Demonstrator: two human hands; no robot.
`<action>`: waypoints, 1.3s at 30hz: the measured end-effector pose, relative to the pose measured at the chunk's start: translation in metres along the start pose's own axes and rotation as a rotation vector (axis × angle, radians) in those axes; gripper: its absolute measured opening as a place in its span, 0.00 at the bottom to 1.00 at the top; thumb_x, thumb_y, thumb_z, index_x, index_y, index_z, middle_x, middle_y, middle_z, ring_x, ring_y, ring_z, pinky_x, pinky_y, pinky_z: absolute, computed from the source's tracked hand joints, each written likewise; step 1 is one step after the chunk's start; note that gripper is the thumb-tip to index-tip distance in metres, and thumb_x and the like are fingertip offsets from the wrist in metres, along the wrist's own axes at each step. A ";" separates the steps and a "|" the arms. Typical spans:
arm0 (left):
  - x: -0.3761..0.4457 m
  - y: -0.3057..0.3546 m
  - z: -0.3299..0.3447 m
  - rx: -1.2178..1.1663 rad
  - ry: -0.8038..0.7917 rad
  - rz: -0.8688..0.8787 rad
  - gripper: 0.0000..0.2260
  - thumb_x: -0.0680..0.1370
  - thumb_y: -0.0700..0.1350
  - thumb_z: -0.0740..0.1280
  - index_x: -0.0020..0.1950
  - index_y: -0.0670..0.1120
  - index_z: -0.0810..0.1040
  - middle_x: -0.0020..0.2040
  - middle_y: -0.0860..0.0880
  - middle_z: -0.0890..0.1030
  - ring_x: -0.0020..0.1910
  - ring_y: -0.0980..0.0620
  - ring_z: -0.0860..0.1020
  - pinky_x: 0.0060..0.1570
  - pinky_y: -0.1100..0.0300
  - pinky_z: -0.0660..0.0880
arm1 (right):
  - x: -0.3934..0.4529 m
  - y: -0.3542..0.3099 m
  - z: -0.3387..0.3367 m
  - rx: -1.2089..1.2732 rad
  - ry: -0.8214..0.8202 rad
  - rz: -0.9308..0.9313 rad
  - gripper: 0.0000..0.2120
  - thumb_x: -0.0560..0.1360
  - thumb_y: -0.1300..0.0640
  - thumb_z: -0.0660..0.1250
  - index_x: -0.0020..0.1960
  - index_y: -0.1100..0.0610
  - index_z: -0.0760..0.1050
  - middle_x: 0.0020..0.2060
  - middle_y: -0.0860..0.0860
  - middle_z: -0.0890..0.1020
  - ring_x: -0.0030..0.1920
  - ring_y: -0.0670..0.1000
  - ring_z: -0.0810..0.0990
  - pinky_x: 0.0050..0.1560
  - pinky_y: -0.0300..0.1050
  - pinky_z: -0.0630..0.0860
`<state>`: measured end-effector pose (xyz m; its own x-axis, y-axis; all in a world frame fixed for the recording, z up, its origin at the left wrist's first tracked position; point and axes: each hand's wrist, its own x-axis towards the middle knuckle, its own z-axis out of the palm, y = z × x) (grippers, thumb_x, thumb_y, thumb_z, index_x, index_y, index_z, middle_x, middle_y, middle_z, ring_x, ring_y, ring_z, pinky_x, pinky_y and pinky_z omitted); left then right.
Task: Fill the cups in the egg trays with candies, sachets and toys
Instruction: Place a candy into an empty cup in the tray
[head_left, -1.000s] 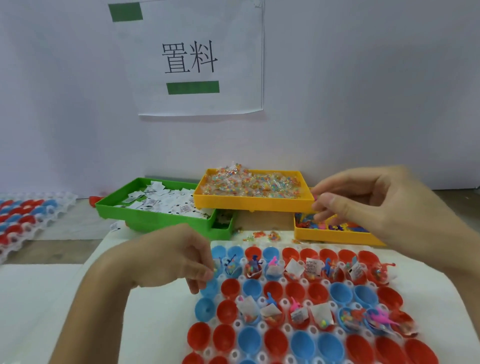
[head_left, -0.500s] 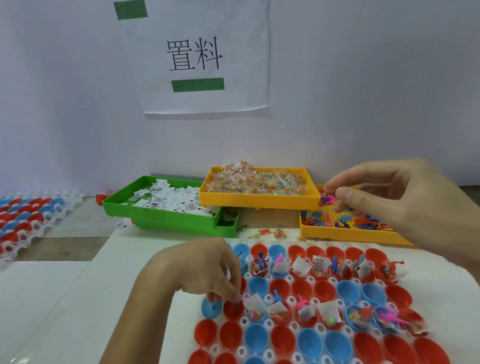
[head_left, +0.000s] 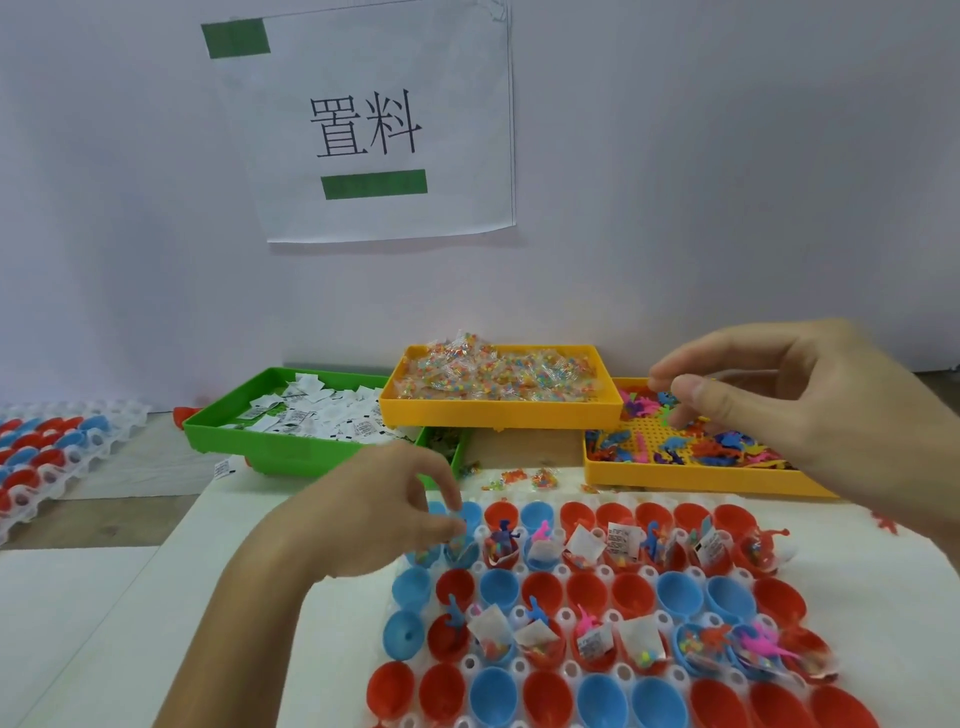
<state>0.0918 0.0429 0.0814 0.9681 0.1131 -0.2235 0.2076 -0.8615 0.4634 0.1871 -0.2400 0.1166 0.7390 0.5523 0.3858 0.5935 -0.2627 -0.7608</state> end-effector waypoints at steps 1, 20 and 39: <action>0.005 0.002 -0.002 0.010 0.111 0.009 0.03 0.76 0.53 0.71 0.45 0.58 0.79 0.34 0.56 0.82 0.31 0.63 0.78 0.28 0.73 0.68 | 0.000 0.001 -0.002 0.003 0.003 -0.004 0.14 0.65 0.36 0.66 0.48 0.36 0.82 0.40 0.41 0.87 0.44 0.41 0.86 0.43 0.43 0.83; 0.135 0.042 -0.021 0.113 0.549 0.016 0.05 0.77 0.36 0.69 0.47 0.41 0.86 0.47 0.42 0.85 0.45 0.44 0.83 0.50 0.50 0.80 | -0.003 -0.002 -0.007 0.003 0.062 0.042 0.09 0.70 0.42 0.67 0.46 0.41 0.84 0.39 0.38 0.86 0.43 0.38 0.84 0.46 0.40 0.76; -0.006 0.088 0.033 -0.960 0.532 0.450 0.11 0.77 0.33 0.68 0.45 0.48 0.83 0.36 0.46 0.85 0.36 0.50 0.85 0.39 0.60 0.81 | 0.001 -0.014 0.047 0.049 0.134 0.027 0.04 0.76 0.50 0.71 0.44 0.43 0.84 0.39 0.38 0.85 0.42 0.39 0.84 0.45 0.35 0.81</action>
<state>0.0997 -0.0495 0.0954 0.8705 0.2816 0.4037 -0.3660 -0.1781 0.9134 0.1647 -0.1988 0.1029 0.7925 0.4342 0.4282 0.5587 -0.2354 -0.7953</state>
